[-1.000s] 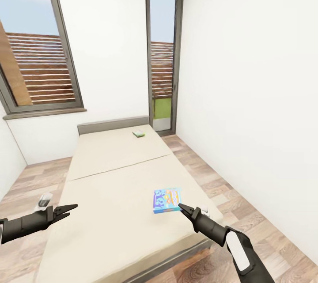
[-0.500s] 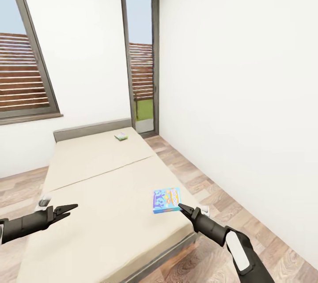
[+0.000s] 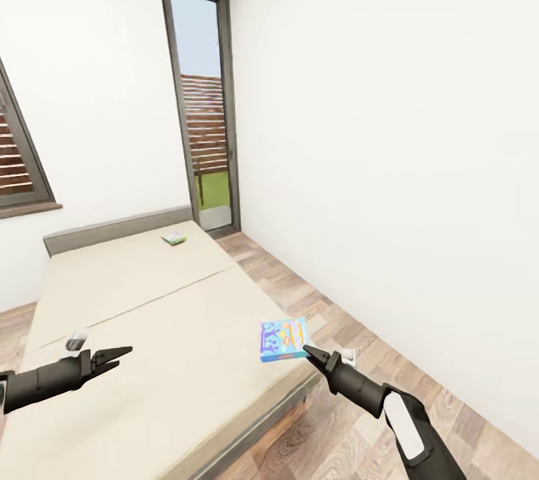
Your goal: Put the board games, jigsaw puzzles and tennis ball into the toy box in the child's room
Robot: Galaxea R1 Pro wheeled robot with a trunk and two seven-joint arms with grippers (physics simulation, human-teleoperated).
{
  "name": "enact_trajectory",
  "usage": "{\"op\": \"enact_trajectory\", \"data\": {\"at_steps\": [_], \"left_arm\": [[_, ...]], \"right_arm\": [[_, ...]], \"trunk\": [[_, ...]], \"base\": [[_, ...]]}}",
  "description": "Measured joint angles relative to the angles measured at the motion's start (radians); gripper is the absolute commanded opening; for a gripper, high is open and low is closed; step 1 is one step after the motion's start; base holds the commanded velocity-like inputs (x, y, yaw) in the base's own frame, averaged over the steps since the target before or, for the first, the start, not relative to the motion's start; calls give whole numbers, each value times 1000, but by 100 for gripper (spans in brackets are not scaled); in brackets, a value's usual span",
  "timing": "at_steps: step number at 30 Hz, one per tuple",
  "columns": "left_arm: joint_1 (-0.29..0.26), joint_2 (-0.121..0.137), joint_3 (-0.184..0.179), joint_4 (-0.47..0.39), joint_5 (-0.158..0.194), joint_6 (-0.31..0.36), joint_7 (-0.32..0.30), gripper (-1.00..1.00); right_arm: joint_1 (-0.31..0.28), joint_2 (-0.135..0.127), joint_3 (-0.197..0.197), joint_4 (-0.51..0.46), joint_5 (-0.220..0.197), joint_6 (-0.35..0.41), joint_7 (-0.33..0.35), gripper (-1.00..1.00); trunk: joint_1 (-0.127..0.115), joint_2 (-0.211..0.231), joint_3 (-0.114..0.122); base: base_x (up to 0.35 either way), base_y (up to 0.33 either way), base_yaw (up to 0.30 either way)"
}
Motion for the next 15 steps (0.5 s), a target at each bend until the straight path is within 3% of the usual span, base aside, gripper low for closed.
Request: {"op": "enact_trajectory", "data": {"at_steps": [6, 15], "left_arm": [[-1, 2, 0, 0, -1, -1, 0, 100], [0, 0, -1, 0, -1, -1, 2, 100]], "right_arm": [[0, 2, 0, 0, 0, 0, 1, -100], [0, 3, 1, 0, 1, -2, -1, -100]], "trunk": [[-23, 42, 24], [-57, 105, 60]], "base": [[-46, 0, -268], [-302, 0, -263]]}}
